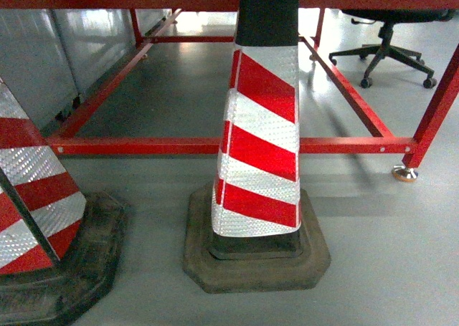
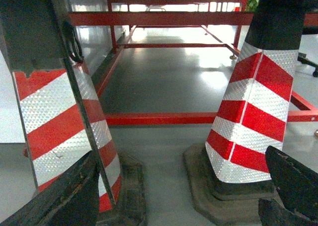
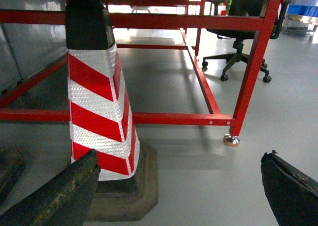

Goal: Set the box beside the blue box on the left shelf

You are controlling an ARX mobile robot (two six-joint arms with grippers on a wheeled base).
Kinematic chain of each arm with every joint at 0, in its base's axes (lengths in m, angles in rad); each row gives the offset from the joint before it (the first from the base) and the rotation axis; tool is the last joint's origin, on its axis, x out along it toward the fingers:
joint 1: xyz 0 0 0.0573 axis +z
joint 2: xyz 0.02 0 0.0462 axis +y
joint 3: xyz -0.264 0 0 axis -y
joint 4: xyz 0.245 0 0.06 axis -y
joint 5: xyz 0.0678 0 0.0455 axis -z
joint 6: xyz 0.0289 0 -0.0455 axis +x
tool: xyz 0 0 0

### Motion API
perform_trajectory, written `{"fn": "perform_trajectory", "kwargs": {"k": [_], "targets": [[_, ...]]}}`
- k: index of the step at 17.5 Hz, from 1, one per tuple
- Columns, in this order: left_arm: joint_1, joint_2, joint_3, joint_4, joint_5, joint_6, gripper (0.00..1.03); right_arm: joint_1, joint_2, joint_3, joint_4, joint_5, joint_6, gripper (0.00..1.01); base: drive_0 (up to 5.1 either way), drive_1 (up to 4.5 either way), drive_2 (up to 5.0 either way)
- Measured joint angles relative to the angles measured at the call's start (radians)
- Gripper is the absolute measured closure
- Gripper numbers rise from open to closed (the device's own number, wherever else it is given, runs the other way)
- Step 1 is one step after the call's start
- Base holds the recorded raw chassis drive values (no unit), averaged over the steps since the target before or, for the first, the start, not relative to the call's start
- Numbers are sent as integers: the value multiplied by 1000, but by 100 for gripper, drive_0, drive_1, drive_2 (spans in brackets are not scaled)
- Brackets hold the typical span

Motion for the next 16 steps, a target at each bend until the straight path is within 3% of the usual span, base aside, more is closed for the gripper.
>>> {"fn": "perform_trajectory", "kwargs": {"k": [16], "targets": [[0,0,0,0,0,0,5,0,0,0,0,0,0,3,0,0,0]]}}
